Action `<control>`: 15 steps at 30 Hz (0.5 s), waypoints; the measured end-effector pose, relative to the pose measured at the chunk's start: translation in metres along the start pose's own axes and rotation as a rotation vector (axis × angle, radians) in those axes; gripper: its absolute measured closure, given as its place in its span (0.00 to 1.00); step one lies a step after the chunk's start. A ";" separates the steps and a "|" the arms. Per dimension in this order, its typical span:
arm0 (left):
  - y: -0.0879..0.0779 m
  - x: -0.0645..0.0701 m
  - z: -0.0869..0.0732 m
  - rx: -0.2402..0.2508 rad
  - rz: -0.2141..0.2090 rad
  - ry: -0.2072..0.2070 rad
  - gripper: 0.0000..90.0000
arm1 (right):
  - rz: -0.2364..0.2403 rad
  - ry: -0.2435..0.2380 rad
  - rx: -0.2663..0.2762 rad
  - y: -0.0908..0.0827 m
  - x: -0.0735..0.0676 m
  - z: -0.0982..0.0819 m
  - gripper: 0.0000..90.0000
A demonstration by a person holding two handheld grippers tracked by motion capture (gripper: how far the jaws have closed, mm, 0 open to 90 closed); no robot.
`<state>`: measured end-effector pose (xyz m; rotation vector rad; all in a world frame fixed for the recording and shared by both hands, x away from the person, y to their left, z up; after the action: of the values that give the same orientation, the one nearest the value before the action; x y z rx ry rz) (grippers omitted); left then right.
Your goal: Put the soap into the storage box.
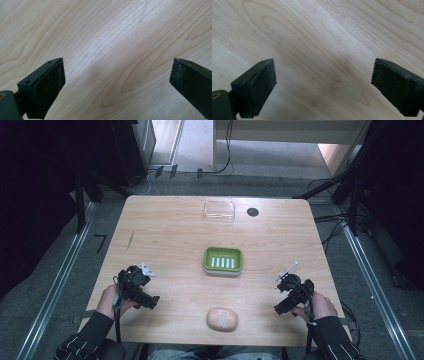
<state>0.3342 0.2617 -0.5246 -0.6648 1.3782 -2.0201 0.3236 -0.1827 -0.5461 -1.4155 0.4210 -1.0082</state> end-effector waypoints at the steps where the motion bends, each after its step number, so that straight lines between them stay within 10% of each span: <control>1: 0.000 0.000 0.000 0.001 -0.002 0.002 0.01 | 0.003 -0.002 -0.001 0.000 0.000 0.000 0.08; 15: 0.000 0.000 -0.002 -0.002 -0.004 -0.001 0.01 | -0.012 -0.031 0.002 -0.001 -0.004 0.002 0.08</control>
<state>0.3332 0.2629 -0.5257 -0.6701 1.3797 -2.0211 0.3227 -0.1782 -0.5464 -1.4315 0.3890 -0.9950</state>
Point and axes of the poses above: each handheld gripper's, and its own axes: y roughly forward along the jaws, z roughly out of its top, x roughly to its right, the point moved 9 cm from there along y, roughly forward along the jaws, and after that the axes turned 15 degrees about -z, right-handed, at the moved point
